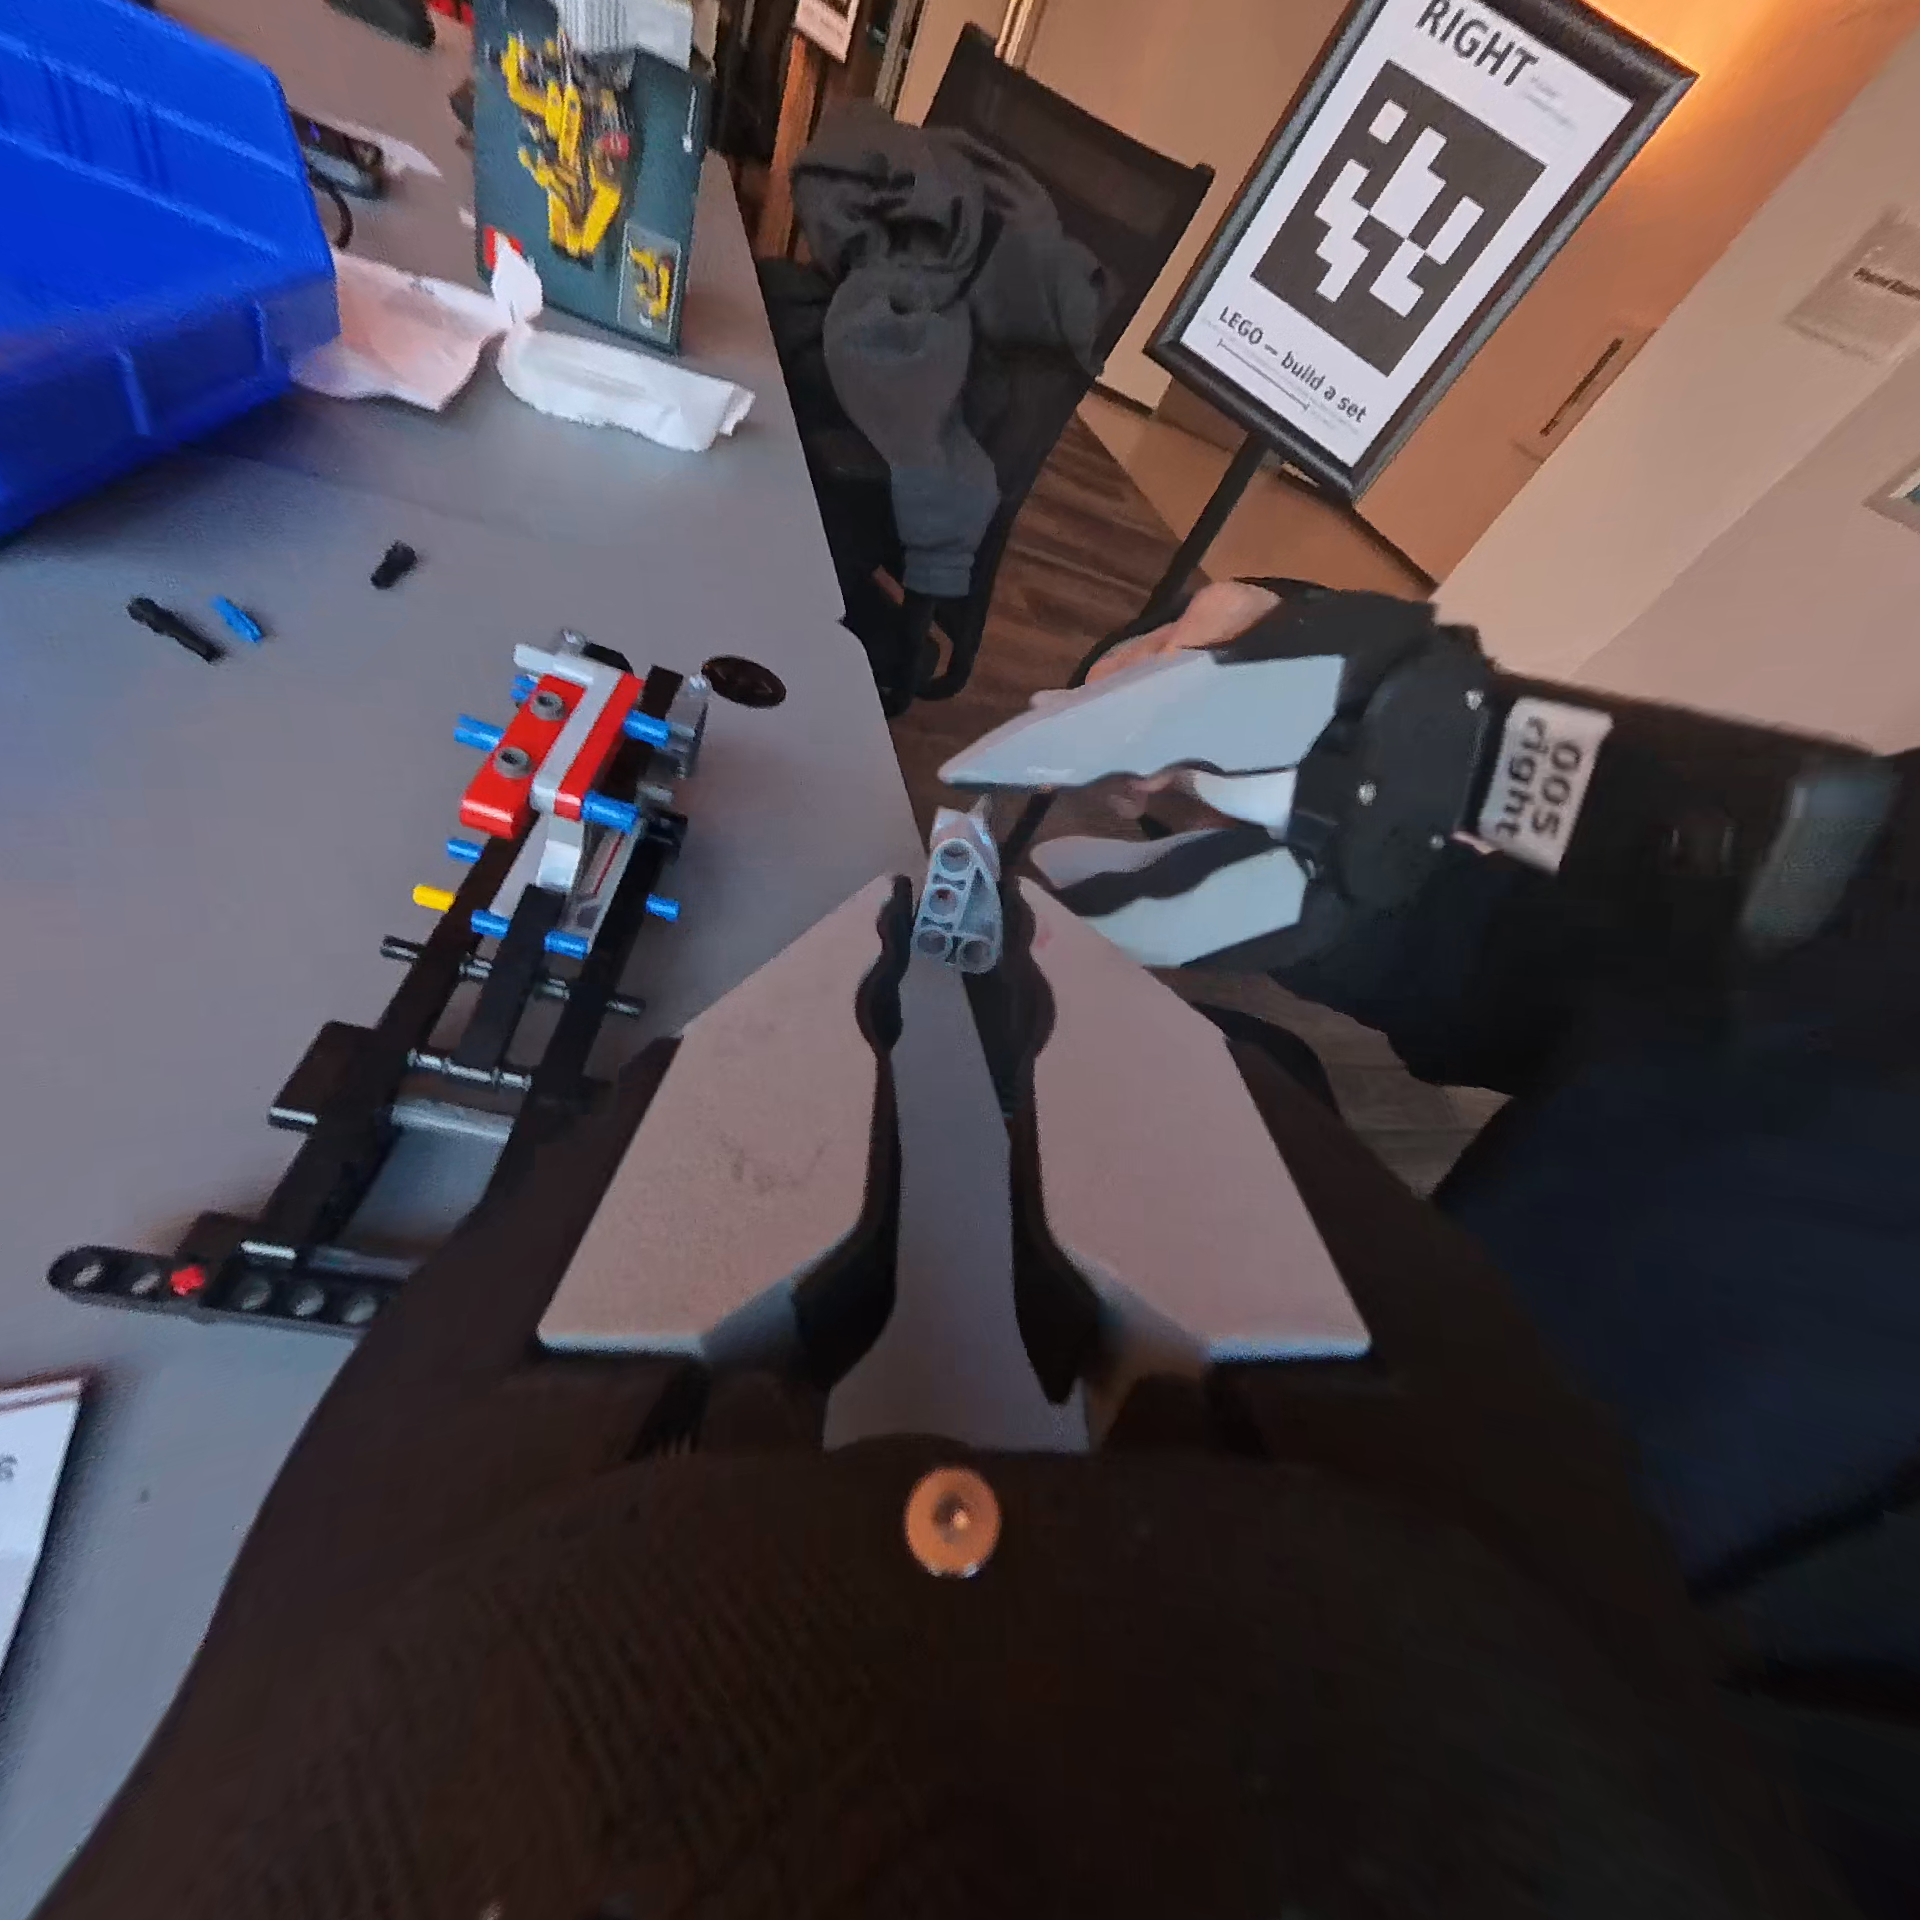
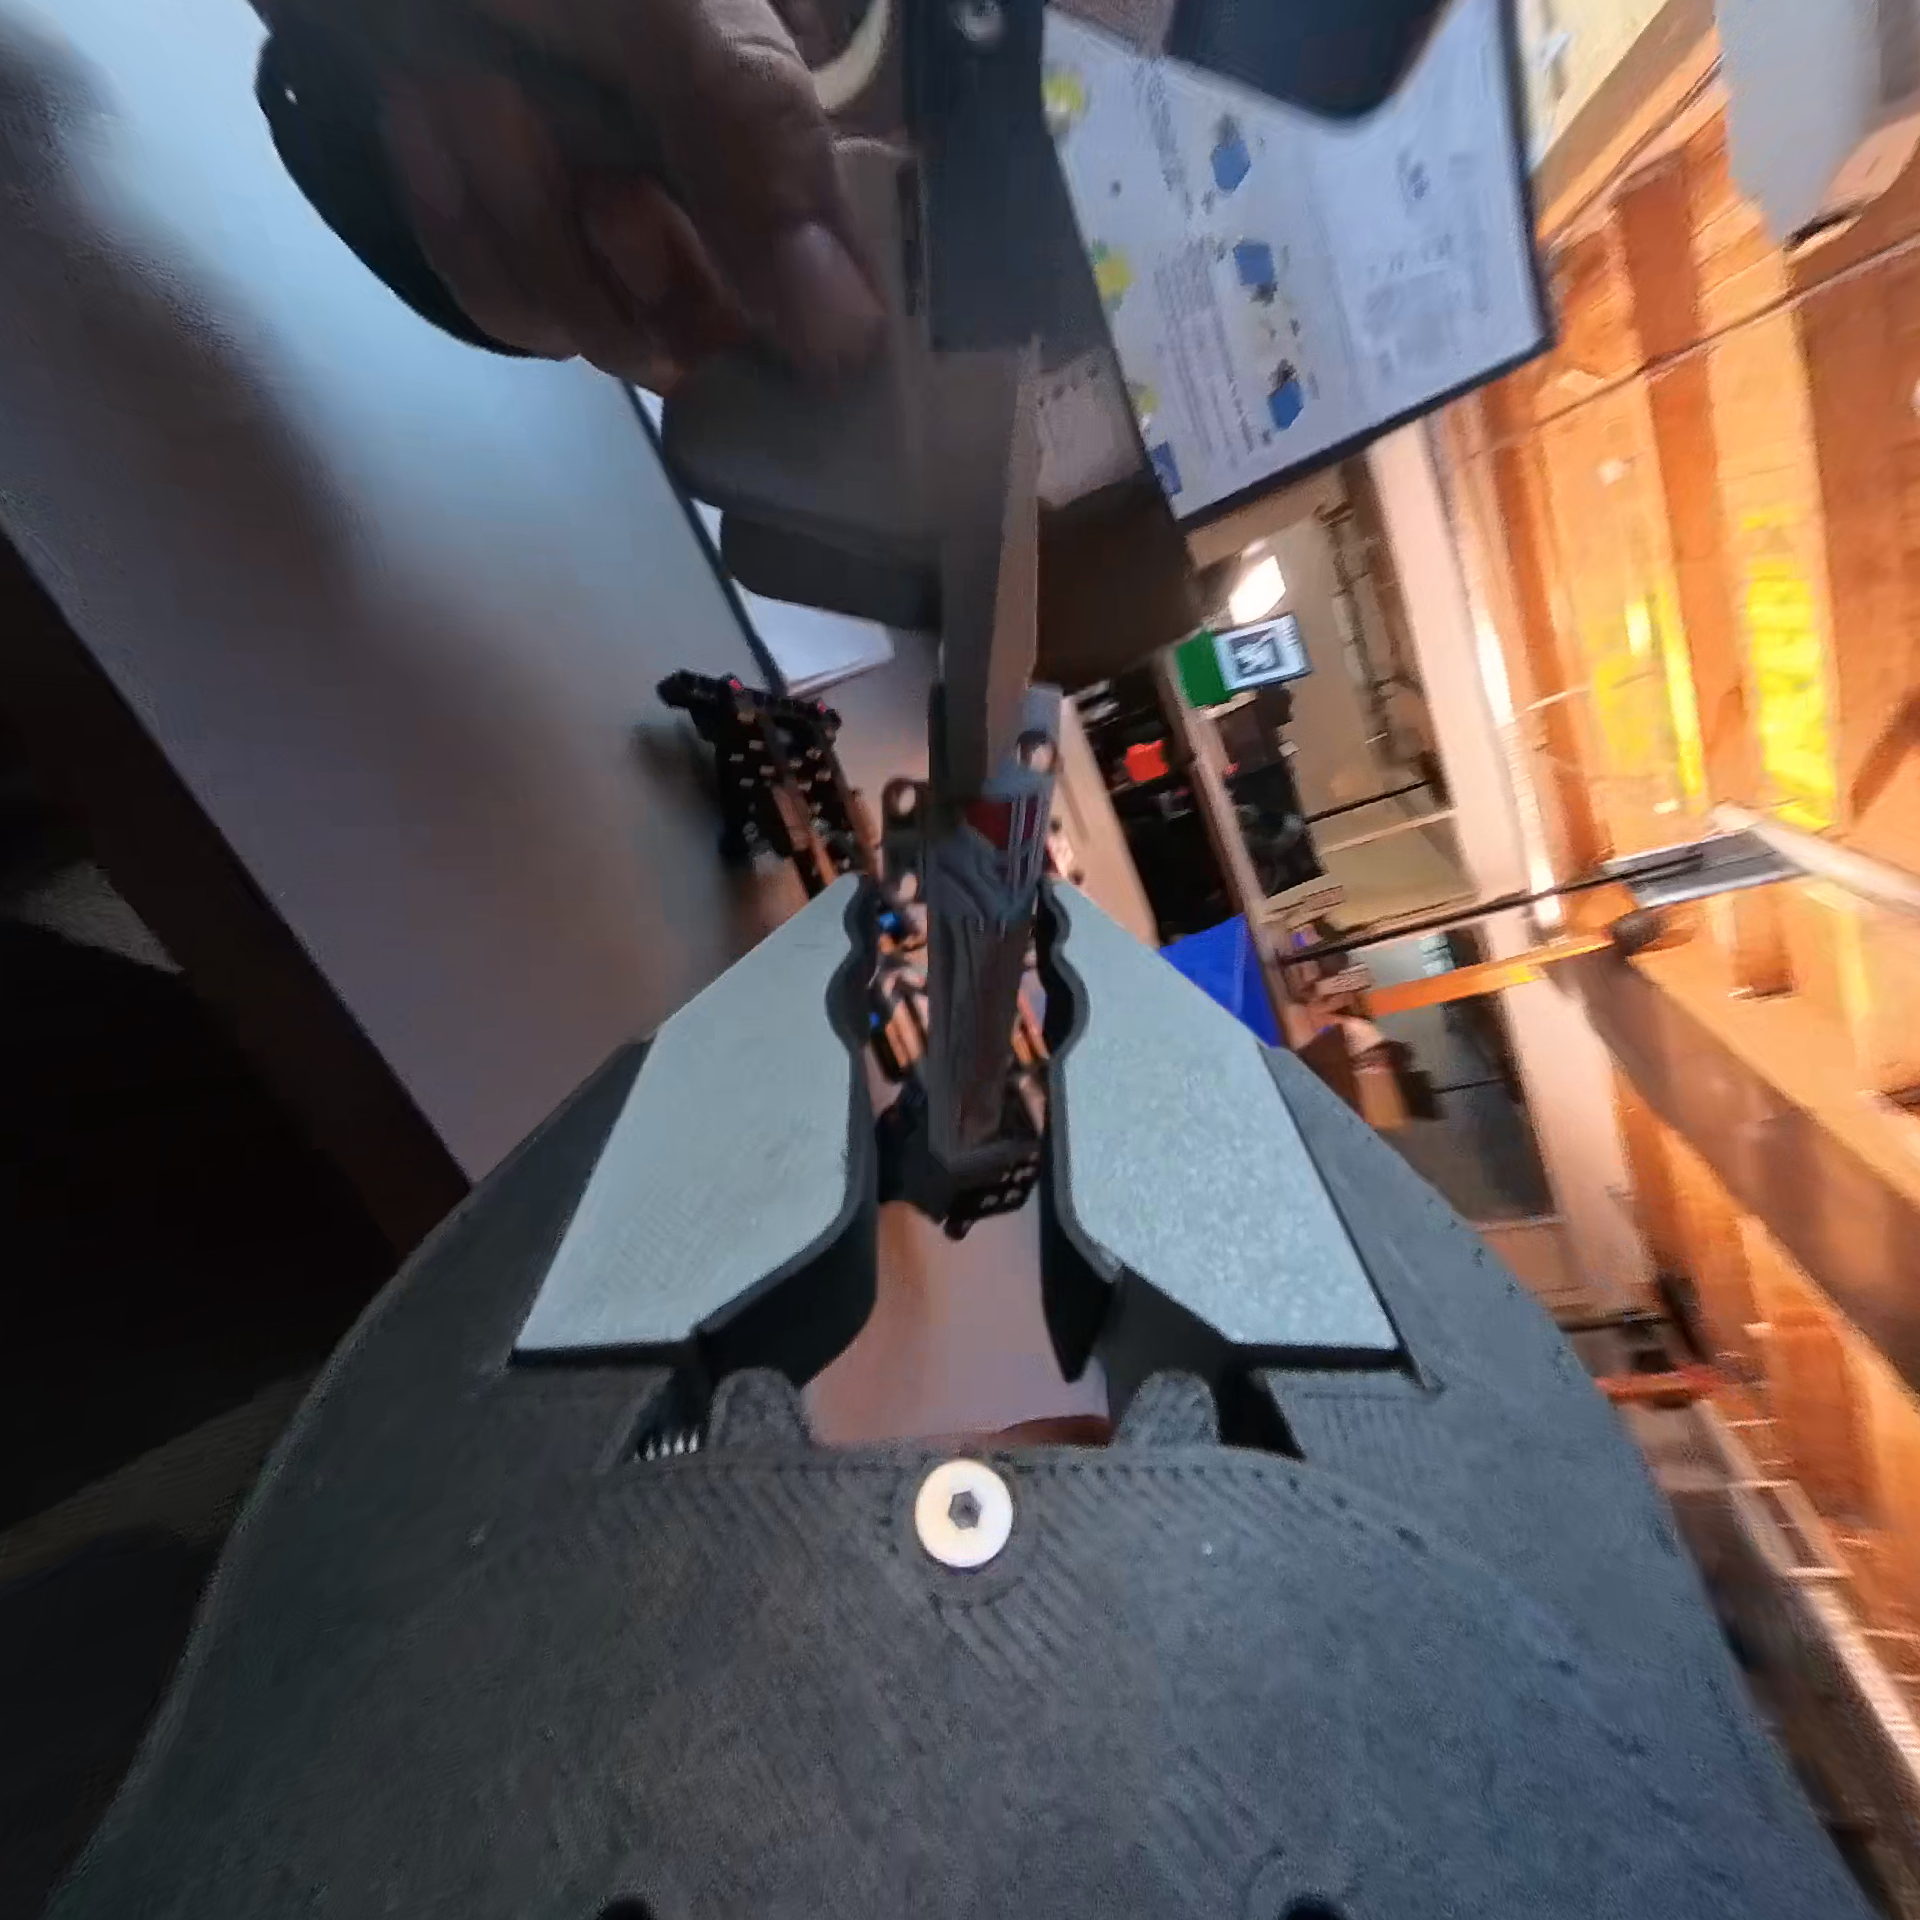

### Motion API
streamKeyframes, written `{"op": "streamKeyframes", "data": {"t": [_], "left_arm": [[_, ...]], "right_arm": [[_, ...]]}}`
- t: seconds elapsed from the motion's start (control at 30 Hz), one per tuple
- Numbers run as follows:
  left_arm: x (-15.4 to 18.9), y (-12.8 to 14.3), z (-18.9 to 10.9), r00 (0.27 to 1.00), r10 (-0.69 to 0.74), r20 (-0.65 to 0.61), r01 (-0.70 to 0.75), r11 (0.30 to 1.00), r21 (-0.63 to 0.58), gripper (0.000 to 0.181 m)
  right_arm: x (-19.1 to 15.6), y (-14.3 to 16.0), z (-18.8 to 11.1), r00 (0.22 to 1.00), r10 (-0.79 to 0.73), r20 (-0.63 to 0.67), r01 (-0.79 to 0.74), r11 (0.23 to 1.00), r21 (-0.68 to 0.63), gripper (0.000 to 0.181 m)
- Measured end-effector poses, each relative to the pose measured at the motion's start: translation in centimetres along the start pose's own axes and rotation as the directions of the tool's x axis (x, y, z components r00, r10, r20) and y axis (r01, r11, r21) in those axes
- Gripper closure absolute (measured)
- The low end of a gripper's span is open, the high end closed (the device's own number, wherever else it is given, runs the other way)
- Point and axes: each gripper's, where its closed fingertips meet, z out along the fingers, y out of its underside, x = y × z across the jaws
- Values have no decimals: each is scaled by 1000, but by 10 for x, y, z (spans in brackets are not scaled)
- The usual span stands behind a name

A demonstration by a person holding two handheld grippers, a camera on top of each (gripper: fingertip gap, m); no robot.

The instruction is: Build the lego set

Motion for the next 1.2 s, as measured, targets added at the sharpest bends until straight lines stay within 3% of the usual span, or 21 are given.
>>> {"op": "streamKeyframes", "data": {"t": [0.13, 0.3, 0.47, 0.57, 0.7, 0.93, 1.07, 1.2], "left_arm": [[3, -3, -1, 996, 86, 28, -88, 994, 60, 167], [20, -3, -2, 976, 216, 14, -216, 969, 120, 167], [31, -1, 1, 953, 303, -7, -300, 945, 132, 167], [39, -3, 0, 943, 332, -28, -324, 933, 156, 167], [46, -6, -2, 922, 384, -40, -370, 908, 195, 167], [48, -14, -10, 928, 373, -17, -357, 901, 246, 167], [45, -21, -18, 931, 366, 16, -356, 894, 271, 167], [42, -23, -19, 928, 369, 52, -369, 890, 268, 167]], "right_arm": [[12, 13, -14, 951, 303, 69, -305, 952, 18, 154], [4, 9, -24, 726, 617, 303, -658, 752, 46, 145], [-13, 4, -35, 491, 627, 605, -787, 616, 0, 145], [-12, -4, -38, 414, 593, 691, -820, 572, 1, 149], [-15, -11, -38, 431, 530, 730, -790, 612, 22, 167], [-10, -20, -22, 487, 498, 718, -745, 665, 44, 162], [-12, -33, -18, 494, 432, 754, -708, 704, 61, 181], [-14, -46, -13, 470, 387, 793, -704, 706, 73, 181]]}}
